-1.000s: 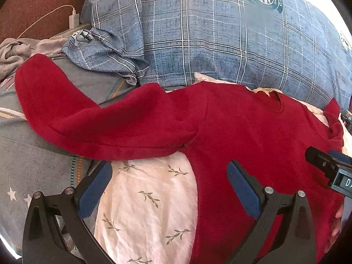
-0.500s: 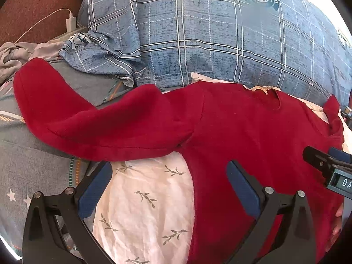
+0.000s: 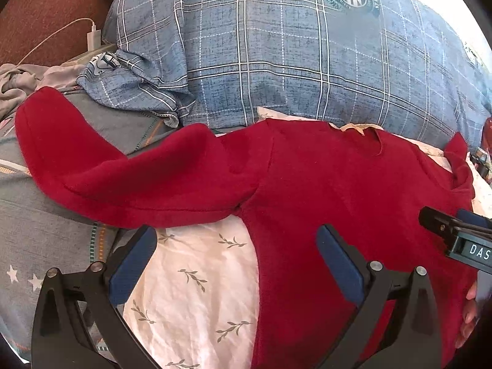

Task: Fold small clothes

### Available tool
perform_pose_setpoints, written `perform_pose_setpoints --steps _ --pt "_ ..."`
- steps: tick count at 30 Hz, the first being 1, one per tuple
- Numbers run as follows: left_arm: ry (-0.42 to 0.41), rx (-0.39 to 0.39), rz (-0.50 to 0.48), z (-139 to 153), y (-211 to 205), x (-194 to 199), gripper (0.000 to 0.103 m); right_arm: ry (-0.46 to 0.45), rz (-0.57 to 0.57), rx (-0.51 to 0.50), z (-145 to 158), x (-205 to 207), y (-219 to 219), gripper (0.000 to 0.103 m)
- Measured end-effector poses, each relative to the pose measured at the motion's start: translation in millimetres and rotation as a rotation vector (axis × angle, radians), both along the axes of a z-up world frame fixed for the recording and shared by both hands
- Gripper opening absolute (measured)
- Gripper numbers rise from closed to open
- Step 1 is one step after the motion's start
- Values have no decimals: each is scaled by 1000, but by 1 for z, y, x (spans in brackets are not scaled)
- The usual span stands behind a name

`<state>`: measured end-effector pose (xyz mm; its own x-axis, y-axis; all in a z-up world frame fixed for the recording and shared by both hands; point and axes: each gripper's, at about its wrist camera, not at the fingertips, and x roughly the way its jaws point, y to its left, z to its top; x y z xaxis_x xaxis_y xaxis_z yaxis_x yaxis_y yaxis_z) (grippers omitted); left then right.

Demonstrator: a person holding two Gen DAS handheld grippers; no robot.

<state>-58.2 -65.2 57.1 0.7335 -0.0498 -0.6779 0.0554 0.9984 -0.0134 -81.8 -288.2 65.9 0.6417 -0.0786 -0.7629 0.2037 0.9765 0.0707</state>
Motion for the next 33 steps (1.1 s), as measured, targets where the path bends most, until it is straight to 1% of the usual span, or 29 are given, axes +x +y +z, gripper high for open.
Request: perform_pose_setpoints --steps 9,33 --pt "-5 -15 -5 -1 1 1 103 7 -1 -7 -1 -1 1 103" --pt "-4 -19 -5 -2 1 2 103 20 2 -4 -6 -1 3 103"
